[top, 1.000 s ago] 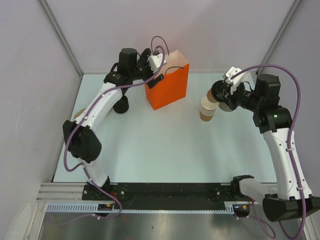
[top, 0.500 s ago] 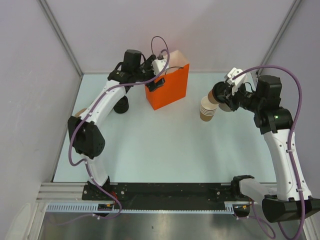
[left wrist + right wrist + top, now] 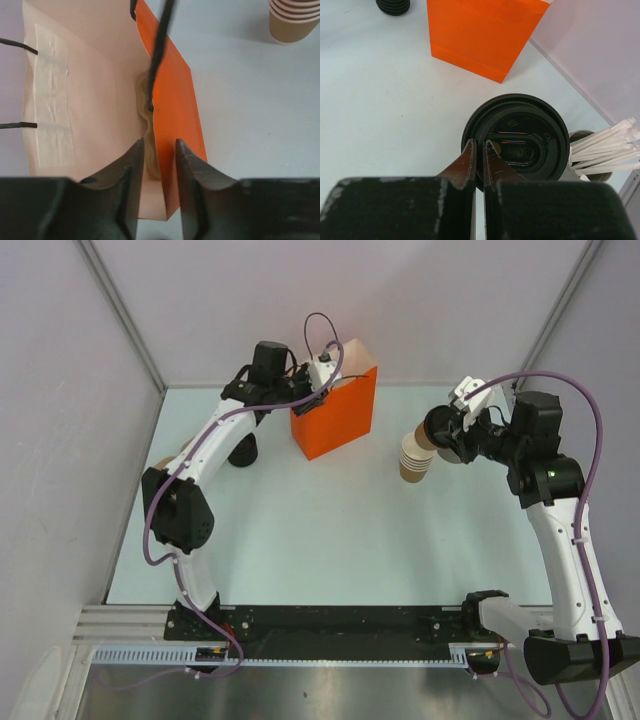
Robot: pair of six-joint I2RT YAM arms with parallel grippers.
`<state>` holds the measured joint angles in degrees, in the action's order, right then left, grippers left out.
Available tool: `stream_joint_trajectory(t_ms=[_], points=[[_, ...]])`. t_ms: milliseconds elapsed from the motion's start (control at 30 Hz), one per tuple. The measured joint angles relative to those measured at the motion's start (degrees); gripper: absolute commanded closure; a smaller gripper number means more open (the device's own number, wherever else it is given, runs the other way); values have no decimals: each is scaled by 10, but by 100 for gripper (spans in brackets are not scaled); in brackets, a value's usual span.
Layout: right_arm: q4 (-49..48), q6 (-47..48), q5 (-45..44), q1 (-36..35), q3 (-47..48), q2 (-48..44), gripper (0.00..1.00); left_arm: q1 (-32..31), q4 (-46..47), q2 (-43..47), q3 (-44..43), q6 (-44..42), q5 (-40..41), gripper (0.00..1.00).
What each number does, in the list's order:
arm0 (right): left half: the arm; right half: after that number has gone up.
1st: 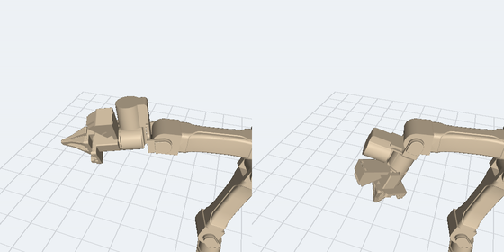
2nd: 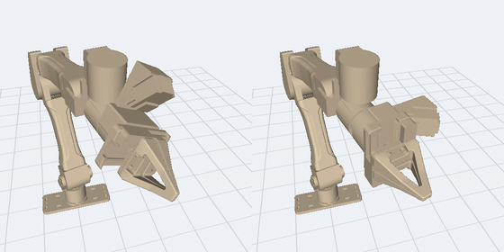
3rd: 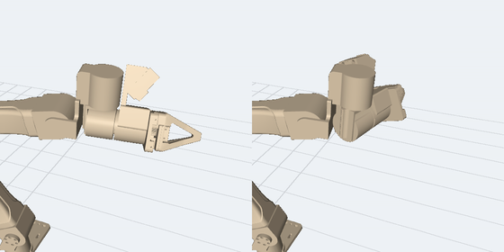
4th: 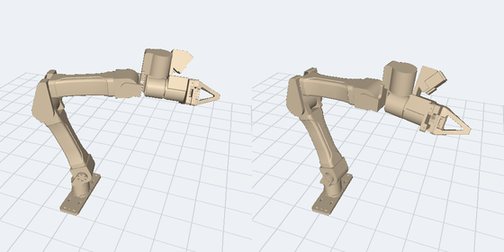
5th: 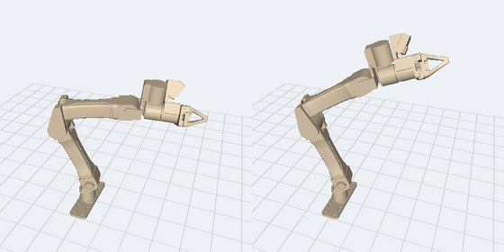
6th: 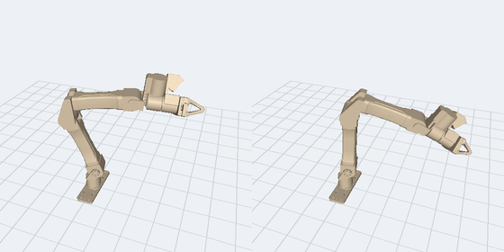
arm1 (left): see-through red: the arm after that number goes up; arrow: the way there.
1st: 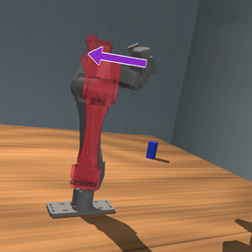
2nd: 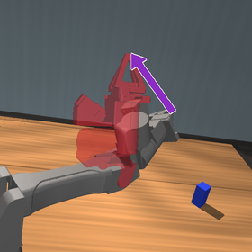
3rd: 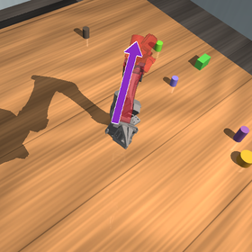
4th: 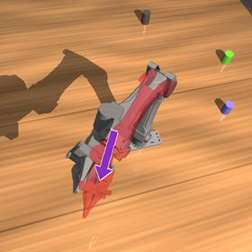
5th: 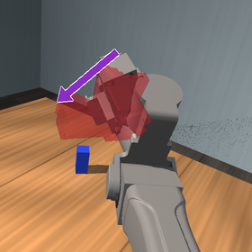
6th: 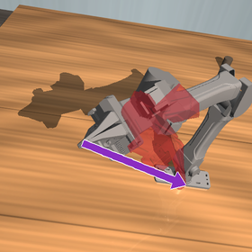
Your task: Pack the takeout coffee
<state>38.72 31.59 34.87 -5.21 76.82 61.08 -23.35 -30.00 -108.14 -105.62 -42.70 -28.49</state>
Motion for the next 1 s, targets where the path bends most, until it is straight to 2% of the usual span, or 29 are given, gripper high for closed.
stream_joint_trajectory(t_ms=[100, 200, 300, 767, 1000], points=[[0, -1, 1, 0, 0, 0, 100, -3, 3, 0, -3, 4, 1, 83], [-1, -3, 1, 0, 0, 0, 100, -7, 3, 0, -3, 5, 3, 90], [-7, -9, 0, 0, 0, 0, 100, -10, 2, 0, -3, 7, 3, 93], [-42, -50, -35, 0, 4, 6, 100, -21, -23, 33, 19, 48, -3, 94], [-35, -74, -57, 1, 68, 46, 100, -32, -37, 102, 65, 78, -13, 94]])
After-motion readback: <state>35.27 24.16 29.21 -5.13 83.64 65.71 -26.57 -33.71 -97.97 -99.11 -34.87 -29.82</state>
